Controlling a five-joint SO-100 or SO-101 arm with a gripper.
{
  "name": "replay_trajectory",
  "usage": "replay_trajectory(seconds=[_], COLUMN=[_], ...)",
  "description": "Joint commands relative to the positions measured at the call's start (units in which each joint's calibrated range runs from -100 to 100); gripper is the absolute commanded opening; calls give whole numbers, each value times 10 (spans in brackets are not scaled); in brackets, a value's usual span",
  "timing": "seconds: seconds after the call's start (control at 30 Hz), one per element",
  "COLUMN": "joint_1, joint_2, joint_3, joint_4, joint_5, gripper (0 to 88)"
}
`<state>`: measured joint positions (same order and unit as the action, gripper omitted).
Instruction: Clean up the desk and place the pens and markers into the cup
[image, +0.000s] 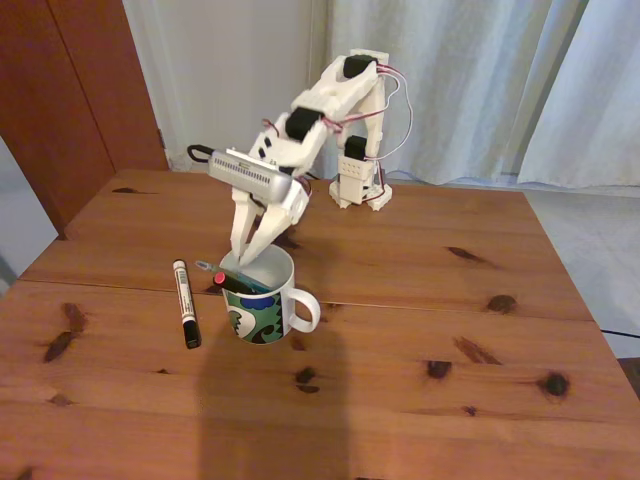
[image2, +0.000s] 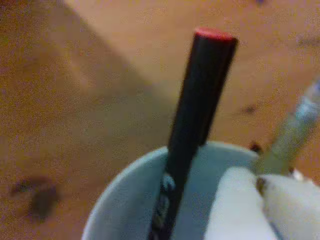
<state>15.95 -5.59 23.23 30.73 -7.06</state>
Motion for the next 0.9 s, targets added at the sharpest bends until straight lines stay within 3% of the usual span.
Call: replay_trajectory(seconds=[0.0,0.2,0.87], joint_1=[5,23,104], joint_2=[-21,-21,-19], joint_3=[-112,-160,-162], joint_4=[139,248,245], joint_5=[0,1,-18], gripper=[8,7,6])
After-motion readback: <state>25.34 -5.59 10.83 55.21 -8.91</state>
